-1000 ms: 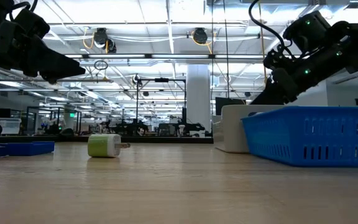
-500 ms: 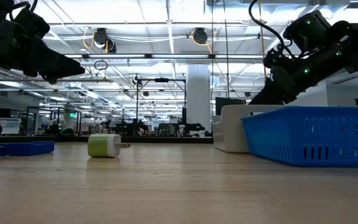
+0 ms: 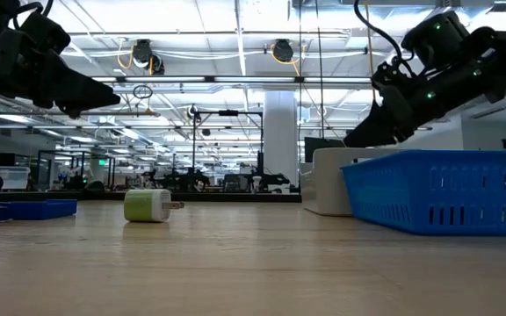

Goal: Pick & Place Office items
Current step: Put the top blue digital clock into the blue bin

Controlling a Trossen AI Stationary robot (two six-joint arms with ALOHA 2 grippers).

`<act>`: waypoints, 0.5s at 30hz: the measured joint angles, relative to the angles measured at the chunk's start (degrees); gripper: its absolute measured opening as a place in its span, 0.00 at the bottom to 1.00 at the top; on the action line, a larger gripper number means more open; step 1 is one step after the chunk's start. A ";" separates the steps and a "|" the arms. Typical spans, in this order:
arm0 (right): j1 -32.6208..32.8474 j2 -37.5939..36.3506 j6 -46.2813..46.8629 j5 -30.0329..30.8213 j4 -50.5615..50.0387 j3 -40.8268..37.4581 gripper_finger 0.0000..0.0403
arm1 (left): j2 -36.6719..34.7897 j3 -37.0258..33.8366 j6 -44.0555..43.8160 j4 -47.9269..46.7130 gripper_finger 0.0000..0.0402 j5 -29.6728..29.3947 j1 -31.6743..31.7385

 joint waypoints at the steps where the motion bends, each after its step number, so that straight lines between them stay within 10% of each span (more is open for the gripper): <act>1: 0.00 -0.01 -0.03 -0.01 0.48 0.01 0.58 | 0.02 0.00 0.02 0.00 0.46 0.00 -0.01; 15: 0.02 -0.15 0.15 -14.03 8.01 0.01 0.57 | 0.00 0.00 0.02 0.00 0.54 0.00 0.00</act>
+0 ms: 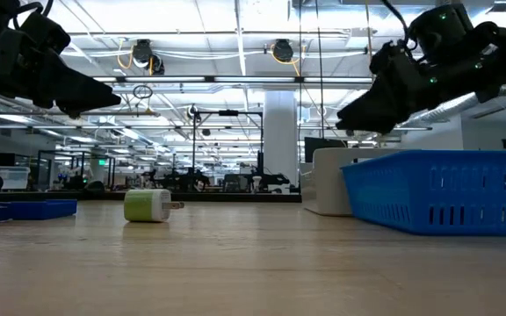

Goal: Pick & Place Office items
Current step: Put the top blue digital clock into the blue bin

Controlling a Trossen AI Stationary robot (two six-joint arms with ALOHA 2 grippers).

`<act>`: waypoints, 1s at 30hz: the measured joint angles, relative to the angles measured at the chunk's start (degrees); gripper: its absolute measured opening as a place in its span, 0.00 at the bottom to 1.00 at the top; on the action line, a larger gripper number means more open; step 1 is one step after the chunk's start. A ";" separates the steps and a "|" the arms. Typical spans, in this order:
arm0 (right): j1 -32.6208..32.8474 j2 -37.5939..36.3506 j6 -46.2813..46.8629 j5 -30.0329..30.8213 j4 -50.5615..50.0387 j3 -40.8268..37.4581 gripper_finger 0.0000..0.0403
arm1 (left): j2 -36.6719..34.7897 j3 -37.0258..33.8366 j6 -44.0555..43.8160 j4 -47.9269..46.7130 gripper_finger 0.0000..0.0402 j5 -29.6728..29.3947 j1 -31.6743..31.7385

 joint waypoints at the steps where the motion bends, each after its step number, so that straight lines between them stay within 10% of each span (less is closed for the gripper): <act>1: 0.00 0.00 0.03 -1.71 0.83 0.00 0.56 | 0.00 0.00 -0.02 0.01 0.54 0.00 -0.01; 14: 2.05 -0.02 3.02 -18.95 9.64 0.00 0.55 | 0.00 0.00 -0.02 0.00 0.48 0.00 0.00; 30: 6.64 -0.04 2.81 -22.18 13.16 0.00 0.54 | 0.00 0.00 -0.02 0.00 0.41 0.00 0.00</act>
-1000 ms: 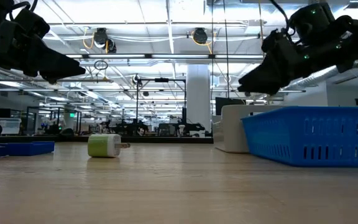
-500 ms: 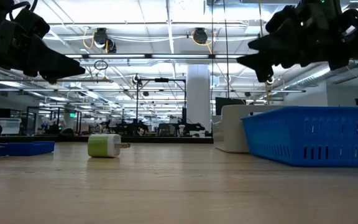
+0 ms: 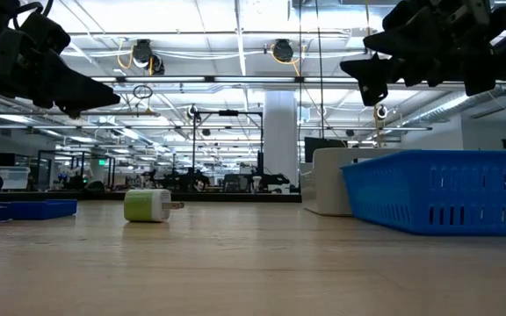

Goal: Pick & Place Office items
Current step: Put the top blue digital clock into the blue bin

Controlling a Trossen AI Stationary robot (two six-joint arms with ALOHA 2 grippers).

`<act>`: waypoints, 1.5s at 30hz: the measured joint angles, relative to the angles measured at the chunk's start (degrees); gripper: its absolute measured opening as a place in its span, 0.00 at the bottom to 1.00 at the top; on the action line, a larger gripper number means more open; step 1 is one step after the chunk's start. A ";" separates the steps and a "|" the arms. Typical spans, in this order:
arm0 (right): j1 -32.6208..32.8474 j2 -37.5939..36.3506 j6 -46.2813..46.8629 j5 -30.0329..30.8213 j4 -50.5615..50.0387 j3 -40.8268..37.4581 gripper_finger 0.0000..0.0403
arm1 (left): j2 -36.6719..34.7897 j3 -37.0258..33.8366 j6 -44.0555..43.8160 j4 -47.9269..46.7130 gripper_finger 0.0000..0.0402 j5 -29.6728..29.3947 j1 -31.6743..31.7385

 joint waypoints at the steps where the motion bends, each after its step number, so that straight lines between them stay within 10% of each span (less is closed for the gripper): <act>1: -0.01 0.00 0.04 0.03 -0.03 0.00 0.54 | 0.00 0.00 0.02 0.00 0.40 0.00 -0.02; 20: -0.02 0.00 -0.22 0.20 -0.01 0.00 0.53 | 0.02 0.00 -0.22 1.03 0.50 0.04 0.00; 28: -0.02 0.00 -0.24 0.28 -0.01 0.00 0.53 | 0.02 0.02 -24.31 5.46 0.54 4.51 -0.02; 45: -0.02 0.00 -0.24 0.32 -0.03 0.00 0.53 | 5.17 0.02 -37.26 7.23 0.44 5.02 -0.52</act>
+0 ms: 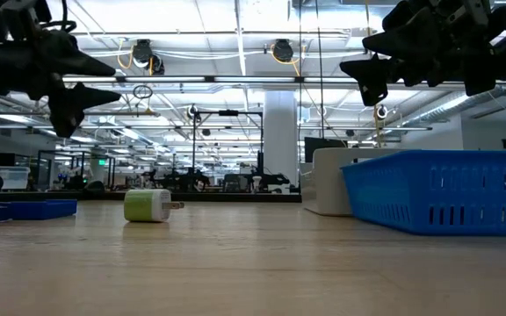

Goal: Pick & Place Office items
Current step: Put the top blue digital clock into the blue bin

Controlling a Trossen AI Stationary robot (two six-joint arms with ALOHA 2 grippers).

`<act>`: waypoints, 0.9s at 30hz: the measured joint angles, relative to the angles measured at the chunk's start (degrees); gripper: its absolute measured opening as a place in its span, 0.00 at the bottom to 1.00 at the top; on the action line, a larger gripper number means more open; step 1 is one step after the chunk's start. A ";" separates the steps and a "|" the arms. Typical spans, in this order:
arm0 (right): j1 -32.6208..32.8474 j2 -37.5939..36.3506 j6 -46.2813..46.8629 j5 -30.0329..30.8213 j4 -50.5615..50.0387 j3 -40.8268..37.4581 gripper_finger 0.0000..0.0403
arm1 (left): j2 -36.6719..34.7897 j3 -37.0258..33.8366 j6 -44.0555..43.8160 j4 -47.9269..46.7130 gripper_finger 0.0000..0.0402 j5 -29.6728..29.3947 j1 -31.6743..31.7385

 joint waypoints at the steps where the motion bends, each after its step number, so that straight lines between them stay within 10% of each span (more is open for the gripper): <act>1: 0.00 0.00 0.00 0.00 -0.01 0.00 0.53 | 0.91 0.00 -0.55 0.75 0.43 0.51 -0.36; 12: 0.00 0.00 0.00 0.00 -0.02 0.00 0.53 | 9.75 4.12 -11.38 -0.29 0.41 7.16 -5.45; 27: 0.00 0.00 0.00 0.02 -0.02 0.00 0.53 | 32.00 23.04 -33.13 -37.10 0.41 5.49 -10.19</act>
